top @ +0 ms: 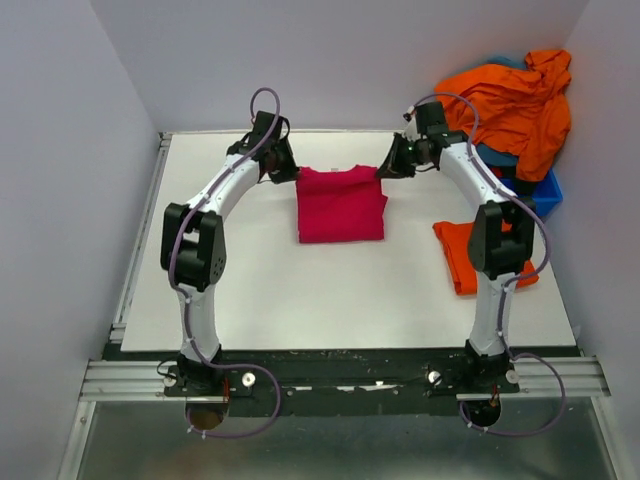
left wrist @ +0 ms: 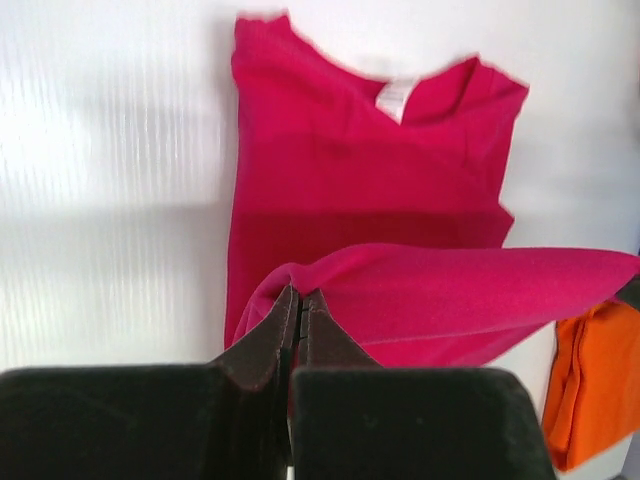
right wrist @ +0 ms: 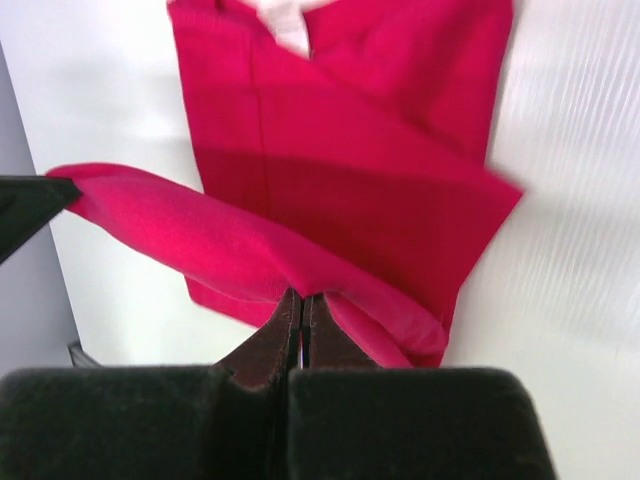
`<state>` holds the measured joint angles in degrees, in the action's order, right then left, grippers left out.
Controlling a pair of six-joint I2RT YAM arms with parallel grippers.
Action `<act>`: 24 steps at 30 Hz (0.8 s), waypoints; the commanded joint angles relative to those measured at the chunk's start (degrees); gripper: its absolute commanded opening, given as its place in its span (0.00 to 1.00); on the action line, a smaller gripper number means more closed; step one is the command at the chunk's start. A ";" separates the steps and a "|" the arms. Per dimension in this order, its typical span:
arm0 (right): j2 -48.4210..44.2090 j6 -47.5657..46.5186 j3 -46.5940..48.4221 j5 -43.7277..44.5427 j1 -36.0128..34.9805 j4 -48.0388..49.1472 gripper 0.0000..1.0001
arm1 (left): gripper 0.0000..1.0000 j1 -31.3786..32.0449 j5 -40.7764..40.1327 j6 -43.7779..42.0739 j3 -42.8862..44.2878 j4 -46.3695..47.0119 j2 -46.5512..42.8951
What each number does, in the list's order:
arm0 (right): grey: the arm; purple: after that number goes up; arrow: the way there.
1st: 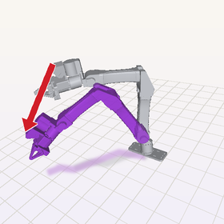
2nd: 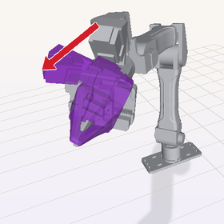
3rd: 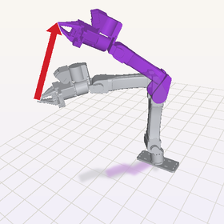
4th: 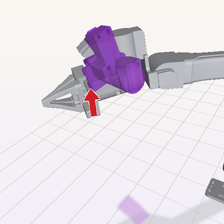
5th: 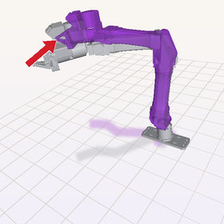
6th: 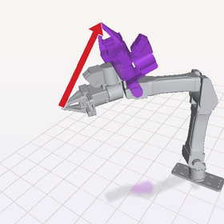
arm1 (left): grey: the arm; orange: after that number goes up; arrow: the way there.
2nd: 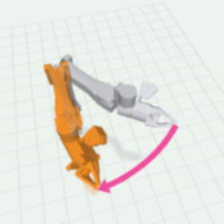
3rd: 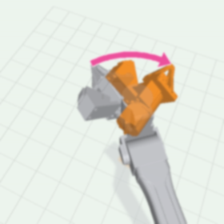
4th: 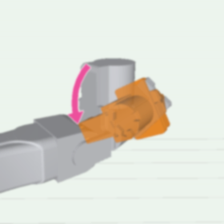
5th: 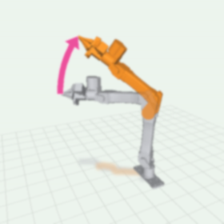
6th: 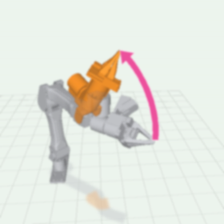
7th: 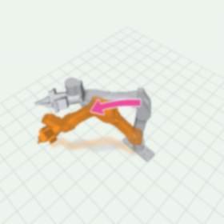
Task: Fold and stack the t-shirts
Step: Fold the long partially folded tshirt into a neat square
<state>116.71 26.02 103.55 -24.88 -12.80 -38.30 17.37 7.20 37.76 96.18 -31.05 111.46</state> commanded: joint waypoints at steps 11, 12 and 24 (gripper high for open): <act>21.58 3.43 21.49 -1.31 4.27 8.37 1.00 | 0.99 -5.41 6.51 -2.33 24.07 7.83 23.29; 18.24 2.47 15.95 -0.18 4.27 12.42 0.97 | 0.99 -5.50 6.16 -2.95 22.40 9.06 21.45; 16.62 -4.31 11.67 5.62 1.20 7.29 0.68 | 0.85 -4.80 10.29 1.35 -2.13 23.40 11.50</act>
<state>131.92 24.29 113.03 -23.94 -9.30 -26.74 11.86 15.22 37.39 98.87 -12.64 125.75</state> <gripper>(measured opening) 0.683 0.858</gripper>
